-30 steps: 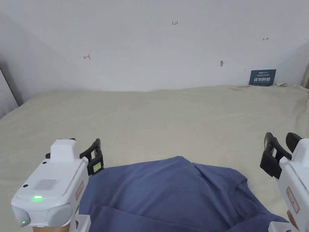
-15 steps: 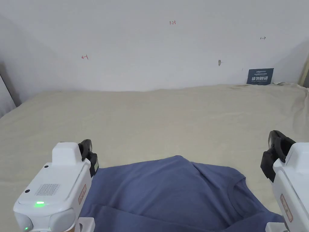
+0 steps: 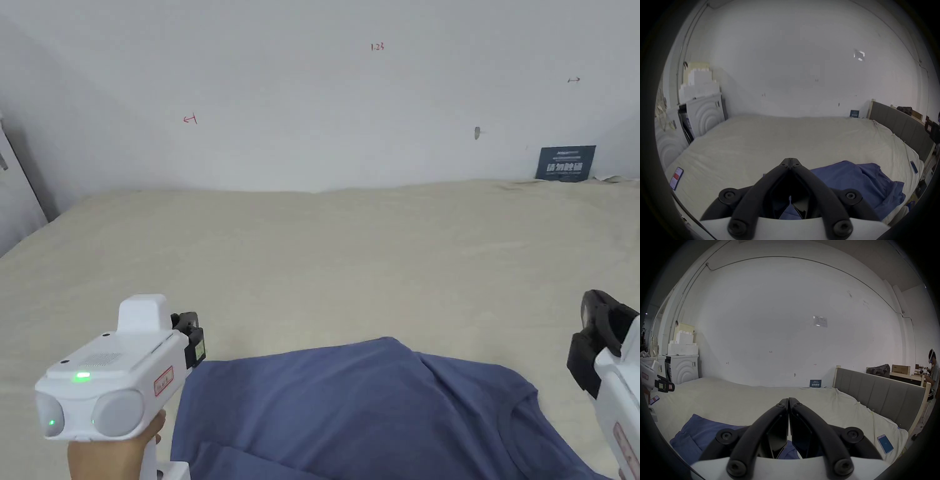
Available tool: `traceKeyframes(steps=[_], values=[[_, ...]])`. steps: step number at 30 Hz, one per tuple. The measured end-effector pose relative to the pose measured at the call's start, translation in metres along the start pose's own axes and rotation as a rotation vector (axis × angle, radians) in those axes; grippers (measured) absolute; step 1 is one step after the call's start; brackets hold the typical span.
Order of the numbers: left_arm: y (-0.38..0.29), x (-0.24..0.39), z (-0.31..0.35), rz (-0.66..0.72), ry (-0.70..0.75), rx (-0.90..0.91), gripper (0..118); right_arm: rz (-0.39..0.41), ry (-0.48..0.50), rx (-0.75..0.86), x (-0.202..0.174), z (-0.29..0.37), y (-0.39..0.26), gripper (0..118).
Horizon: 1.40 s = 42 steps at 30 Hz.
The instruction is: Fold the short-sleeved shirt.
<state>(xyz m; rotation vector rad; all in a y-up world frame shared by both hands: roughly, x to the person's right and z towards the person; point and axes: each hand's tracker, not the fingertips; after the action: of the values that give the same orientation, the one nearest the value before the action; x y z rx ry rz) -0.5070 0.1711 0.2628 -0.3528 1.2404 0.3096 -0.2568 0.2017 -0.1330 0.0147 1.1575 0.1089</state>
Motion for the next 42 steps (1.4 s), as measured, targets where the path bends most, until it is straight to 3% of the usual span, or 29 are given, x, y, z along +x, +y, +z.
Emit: traceKeyframes(steps=[7,13,15,17,19,20,22,29,31,33,36,38,42], values=[[0.008,-0.027,-0.096,0.12,-0.047,-0.264,0,0.01,0.007,-0.072,-0.006,-0.041,-0.016,1],[-0.006,-0.044,-0.179,0.091,-0.018,-0.434,2,0.021,0.007,-0.127,-0.014,-0.069,-0.032,0],[-0.012,-0.046,-0.195,0.107,-0.013,-0.484,16,0.022,0.009,-0.145,-0.015,-0.078,-0.038,1],[-0.017,-0.053,-0.214,0.102,0.008,-0.525,19,0.027,0.009,-0.156,-0.017,-0.084,-0.043,0],[-0.024,-0.06,-0.231,0.091,0.025,-0.552,47,0.033,0.013,-0.175,-0.019,-0.091,-0.048,1],[-0.027,-0.061,-0.237,0.082,0.033,-0.57,66,0.036,0.012,-0.185,-0.02,-0.093,-0.051,1],[-0.025,-0.058,-0.231,0.074,0.043,-0.571,72,0.039,0.019,-0.198,-0.02,-0.097,-0.056,1],[-0.033,-0.041,-0.237,0.06,0.054,-0.62,70,0.049,0.019,-0.235,-0.02,-0.101,-0.066,1],[-0.045,-0.044,-0.248,0.028,0.073,-0.653,58,0.052,0.02,-0.241,-0.019,-0.1,-0.068,1],[-0.051,-0.037,-0.248,-0.014,0.062,-0.67,28,0.058,0.021,-0.25,-0.016,-0.1,-0.07,1],[-0.05,-0.032,-0.243,-0.032,0.049,-0.655,6,0.062,0.019,-0.261,-0.014,-0.099,-0.071,1],[-0.049,-0.037,-0.246,-0.028,0.029,-0.647,0,0.063,0.023,-0.265,-0.012,-0.101,-0.07,1],[-0.045,-0.041,-0.236,-0.051,0.002,-0.572,0,0.036,0.051,-0.298,-0.006,-0.119,-0.066,1]])
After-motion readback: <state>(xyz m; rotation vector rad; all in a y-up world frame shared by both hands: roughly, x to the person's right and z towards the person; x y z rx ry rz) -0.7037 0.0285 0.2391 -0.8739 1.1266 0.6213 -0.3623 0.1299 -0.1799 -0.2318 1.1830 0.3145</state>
